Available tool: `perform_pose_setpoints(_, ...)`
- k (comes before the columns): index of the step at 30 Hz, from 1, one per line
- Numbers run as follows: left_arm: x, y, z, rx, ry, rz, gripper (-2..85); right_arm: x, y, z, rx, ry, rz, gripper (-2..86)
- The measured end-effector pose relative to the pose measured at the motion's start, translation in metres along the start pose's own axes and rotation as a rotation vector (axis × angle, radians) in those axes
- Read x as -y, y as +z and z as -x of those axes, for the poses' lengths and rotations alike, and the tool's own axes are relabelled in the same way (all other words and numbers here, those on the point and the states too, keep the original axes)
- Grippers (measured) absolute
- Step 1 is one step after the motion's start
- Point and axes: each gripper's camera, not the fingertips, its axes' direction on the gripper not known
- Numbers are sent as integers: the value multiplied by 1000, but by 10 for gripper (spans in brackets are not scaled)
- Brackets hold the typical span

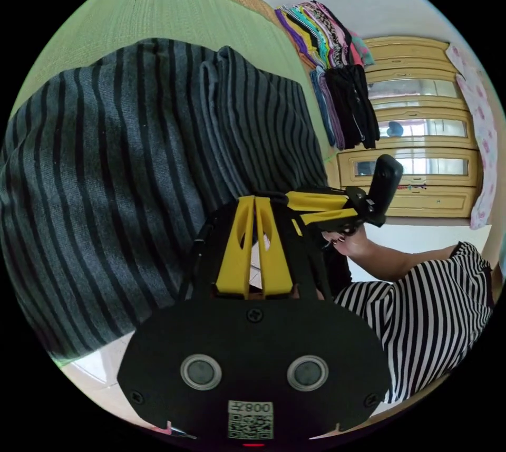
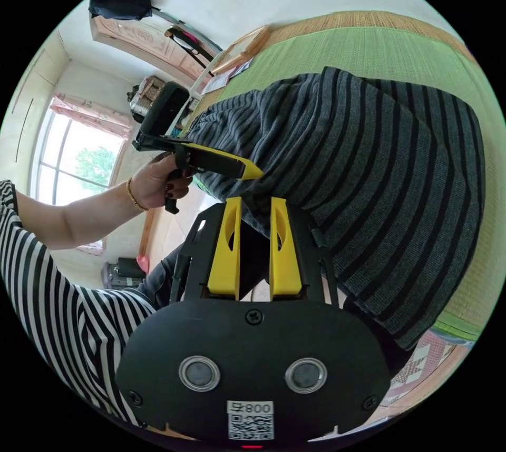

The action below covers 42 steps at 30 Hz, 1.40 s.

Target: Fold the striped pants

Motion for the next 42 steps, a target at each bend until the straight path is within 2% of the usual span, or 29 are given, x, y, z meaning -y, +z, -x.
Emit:
perform_pose_setpoints(4,-16,-4,-2,-12,29,-19,80,1,16,-4,15,10,12,86)
perform_pose_setpoints(10,-31,4,-2,205,48,68,50,-2,41,20,-18,-56,56,56)
perform_pose_setpoints(12,-40,1,0,193,52,44,40,-4,50,23,78,-72,80,32)
perform_pose_setpoints(16,-62,-8,4,188,49,-11,25,-9,38,26,69,-63,33,19)
perform_pose_setpoints(24,-94,-11,18,154,22,-64,16,46,-9,-7,-75,-47,-87,7)
perform_pose_setpoints(28,-102,-7,26,147,8,-57,17,92,9,-21,-118,-36,-87,3)
perform_pose_setpoints(35,-112,-1,32,175,35,-42,23,157,111,-48,-201,22,84,2)
perform_pose_setpoints(40,-118,4,31,195,66,-35,25,149,106,-34,-189,2,87,1)
perform_pose_setpoints(42,-121,6,30,206,75,-38,26,141,90,-18,-223,-14,20,1)
